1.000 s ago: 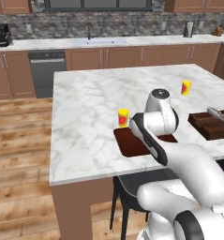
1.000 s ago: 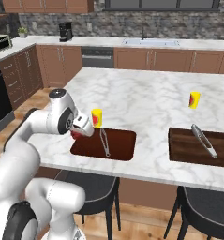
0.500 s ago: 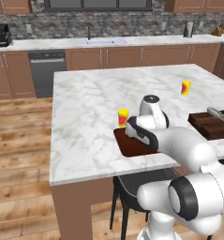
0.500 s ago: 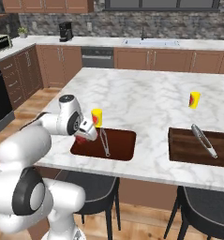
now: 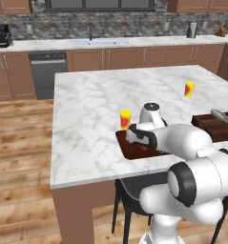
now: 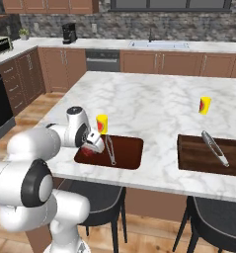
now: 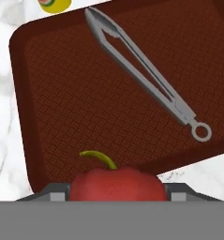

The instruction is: Gather the sweet potato and bell pepper from the fridge and place them on a tray on the dining counter. Then gather the steak and fish from the fridge and place them on the other tray.

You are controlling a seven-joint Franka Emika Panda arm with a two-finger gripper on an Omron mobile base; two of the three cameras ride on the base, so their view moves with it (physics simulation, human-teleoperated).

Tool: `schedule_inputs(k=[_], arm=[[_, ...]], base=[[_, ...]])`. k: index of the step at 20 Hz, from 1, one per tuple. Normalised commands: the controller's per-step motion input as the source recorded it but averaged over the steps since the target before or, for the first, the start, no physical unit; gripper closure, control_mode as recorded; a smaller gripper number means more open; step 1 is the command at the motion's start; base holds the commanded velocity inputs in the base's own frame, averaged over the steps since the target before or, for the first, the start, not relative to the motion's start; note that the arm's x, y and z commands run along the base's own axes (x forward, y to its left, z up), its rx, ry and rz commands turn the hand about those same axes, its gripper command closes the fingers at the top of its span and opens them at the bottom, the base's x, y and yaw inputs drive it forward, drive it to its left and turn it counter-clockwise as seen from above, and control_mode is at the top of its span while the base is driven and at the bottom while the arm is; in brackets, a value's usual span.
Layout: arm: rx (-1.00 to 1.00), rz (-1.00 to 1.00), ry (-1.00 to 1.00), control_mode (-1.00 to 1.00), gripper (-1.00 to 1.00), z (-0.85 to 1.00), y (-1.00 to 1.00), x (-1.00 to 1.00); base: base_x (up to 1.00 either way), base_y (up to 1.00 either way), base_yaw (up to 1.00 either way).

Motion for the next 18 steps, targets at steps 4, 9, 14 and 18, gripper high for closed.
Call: schedule_inputs(k=[4, 9, 14, 18], arm=[[0.00, 0.00, 0.00, -1.00, 1.00, -0.18, 0.00, 0.23], [0.00, 0.00, 0.00, -1.00, 1.00, -0.12, 0.00, 0.24], [0.00, 0.00, 0.00, -1.00, 1.00, -0.16, 0.01, 0.21], [0.00, 0.00, 0.00, -1.00, 1.00, -0.21, 0.03, 0.19]], base=[[0.00, 0.00, 0.00], [0.00, 0.00, 0.00], [0.00, 0.00, 0.00], [0.00, 0.00, 0.00]])
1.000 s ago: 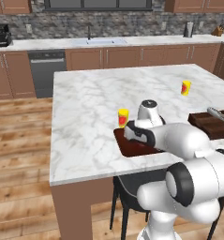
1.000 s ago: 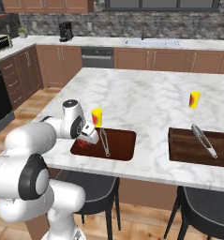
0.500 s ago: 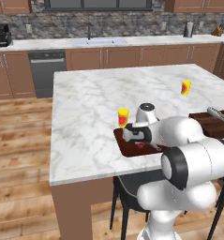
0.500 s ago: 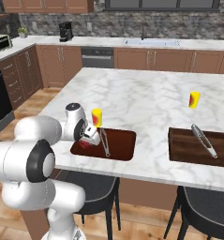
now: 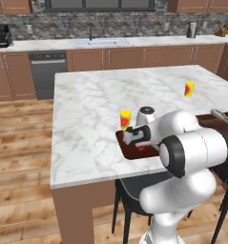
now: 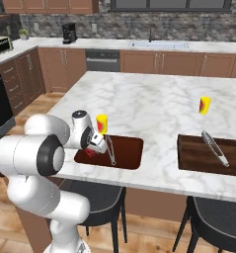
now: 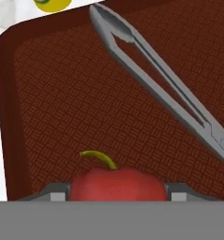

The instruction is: Gather the sweet potato and bell pepper from the fridge and place them on a tray on the dining counter. Then gather the steak and fish from the fridge and place them on the other tray.

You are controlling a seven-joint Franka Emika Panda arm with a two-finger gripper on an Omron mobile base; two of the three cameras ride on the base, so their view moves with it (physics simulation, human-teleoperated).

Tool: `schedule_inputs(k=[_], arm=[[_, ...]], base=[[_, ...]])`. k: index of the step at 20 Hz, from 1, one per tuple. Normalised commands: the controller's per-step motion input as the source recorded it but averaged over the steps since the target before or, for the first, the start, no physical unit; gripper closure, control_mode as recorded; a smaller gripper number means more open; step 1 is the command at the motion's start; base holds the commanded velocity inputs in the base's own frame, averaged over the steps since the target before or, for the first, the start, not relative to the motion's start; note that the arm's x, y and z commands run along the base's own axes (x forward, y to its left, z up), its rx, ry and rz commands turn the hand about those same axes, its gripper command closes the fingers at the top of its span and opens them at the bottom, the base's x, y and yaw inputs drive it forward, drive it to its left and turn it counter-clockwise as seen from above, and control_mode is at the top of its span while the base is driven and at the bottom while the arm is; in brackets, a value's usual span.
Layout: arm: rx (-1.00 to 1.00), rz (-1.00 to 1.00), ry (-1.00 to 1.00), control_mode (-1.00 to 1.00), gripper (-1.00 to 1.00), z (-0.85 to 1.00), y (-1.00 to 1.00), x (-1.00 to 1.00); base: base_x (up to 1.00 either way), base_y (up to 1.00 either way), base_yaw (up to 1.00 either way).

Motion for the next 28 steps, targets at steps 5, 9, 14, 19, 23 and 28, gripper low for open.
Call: schedule_inputs(k=[5, 9, 14, 19, 23, 28], arm=[[0.00, 0.00, -0.01, -1.00, -1.00, -0.23, 0.06, 0.20], [0.00, 0.00, -0.03, -1.00, -1.00, -0.18, 0.03, 0.12], [0.00, 0.00, -0.06, -1.00, -1.00, 0.01, 0.00, -0.08], [0.00, 0.00, 0.00, -1.00, -1.00, 0.37, 0.00, -0.38], [0.00, 0.00, 0.00, -1.00, -1.00, 0.60, 0.00, -0.32], [0.00, 0.02, 0.00, -1.00, -1.00, 0.79, -0.07, -0.27]], base=[[0.00, 0.00, 0.00], [0.00, 0.00, 0.00], [0.00, 0.00, 0.00], [0.00, 0.00, 0.00], [0.00, 0.00, 0.00], [0.00, 0.00, 0.00]])
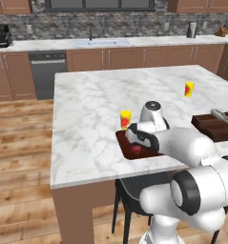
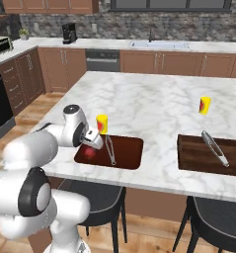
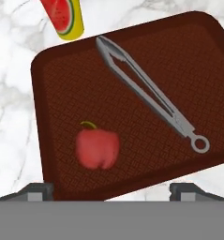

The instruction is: Gather the sweet potato and bell pepper from the fridge and place them on a tray on the dining counter. Then gather the steak and fish from the fridge and place them on the other tray.

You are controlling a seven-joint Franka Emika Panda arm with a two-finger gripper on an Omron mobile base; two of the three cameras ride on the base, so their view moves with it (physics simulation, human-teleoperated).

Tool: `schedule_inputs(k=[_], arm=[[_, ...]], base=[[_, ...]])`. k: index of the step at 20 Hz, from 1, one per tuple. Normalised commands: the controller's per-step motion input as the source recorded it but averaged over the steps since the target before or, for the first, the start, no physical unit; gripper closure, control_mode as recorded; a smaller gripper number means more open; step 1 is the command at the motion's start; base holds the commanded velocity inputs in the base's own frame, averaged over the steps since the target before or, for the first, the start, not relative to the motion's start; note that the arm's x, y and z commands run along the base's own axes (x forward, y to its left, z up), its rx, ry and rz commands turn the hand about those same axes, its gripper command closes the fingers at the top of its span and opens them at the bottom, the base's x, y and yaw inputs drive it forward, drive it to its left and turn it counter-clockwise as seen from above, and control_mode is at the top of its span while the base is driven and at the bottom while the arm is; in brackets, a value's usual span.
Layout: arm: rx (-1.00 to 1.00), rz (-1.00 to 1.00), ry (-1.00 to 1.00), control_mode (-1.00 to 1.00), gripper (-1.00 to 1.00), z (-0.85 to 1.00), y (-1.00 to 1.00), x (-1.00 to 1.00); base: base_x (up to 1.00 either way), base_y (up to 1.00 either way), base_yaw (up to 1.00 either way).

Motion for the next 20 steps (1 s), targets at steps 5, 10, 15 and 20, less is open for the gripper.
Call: schedule_inputs(k=[5, 10, 15, 20], arm=[[0.00, 0.04, 0.00, -1.00, -1.00, 0.79, -0.20, -0.31], [-0.03, 0.02, 0.00, -1.00, -1.00, 0.68, -0.21, -0.47], [-0.02, 0.00, 0.00, -1.00, -1.00, 0.42, -0.29, -0.59], [0.00, -0.01, -0.01, -1.00, -1.00, 0.08, -0.12, -0.82]], base=[[0.00, 0.00, 0.00], [0.00, 0.00, 0.00], [0.00, 0.00, 0.00], [0.00, 0.00, 0.00]])
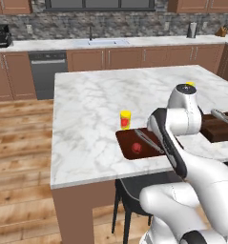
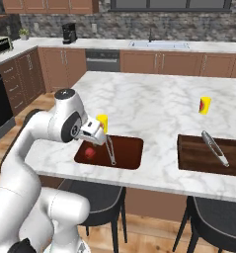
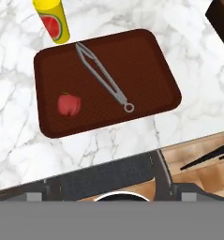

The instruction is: Gather the sweet potato and bell pepper from the fridge and place them on a tray on the dining counter. Then gather the steak and fish from the fridge and place them on the other tray.

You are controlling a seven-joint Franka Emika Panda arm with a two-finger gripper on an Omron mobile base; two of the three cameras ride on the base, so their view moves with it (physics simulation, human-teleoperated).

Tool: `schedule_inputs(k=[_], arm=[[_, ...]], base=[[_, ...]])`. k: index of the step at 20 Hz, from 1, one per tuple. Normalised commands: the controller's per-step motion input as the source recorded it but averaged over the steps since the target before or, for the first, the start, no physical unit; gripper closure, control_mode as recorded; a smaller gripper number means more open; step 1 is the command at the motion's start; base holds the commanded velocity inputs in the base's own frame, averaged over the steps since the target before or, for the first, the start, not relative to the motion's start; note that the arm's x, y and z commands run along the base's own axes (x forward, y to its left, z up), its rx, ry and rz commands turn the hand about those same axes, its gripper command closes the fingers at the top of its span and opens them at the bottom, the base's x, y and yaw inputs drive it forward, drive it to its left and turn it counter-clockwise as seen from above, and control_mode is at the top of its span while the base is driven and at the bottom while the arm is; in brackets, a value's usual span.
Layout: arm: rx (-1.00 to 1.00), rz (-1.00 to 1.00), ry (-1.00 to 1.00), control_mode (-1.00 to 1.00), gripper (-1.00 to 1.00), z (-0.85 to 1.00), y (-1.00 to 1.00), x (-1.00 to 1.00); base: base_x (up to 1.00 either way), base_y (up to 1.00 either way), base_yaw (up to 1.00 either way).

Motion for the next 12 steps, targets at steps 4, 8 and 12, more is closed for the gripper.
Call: schedule_inputs(k=[4, 8, 12], arm=[[0.00, 0.00, -0.17, -1.00, -1.00, 0.00, 0.04, -0.87], [0.00, 0.00, -0.16, -1.00, -1.00, 0.00, 0.12, -0.90], [0.00, 0.00, -0.10, -1.00, -1.00, -0.01, 0.07, -0.70]], base=[[0.00, 0.00, 0.00], [0.00, 0.00, 0.00], [0.00, 0.00, 0.00]])
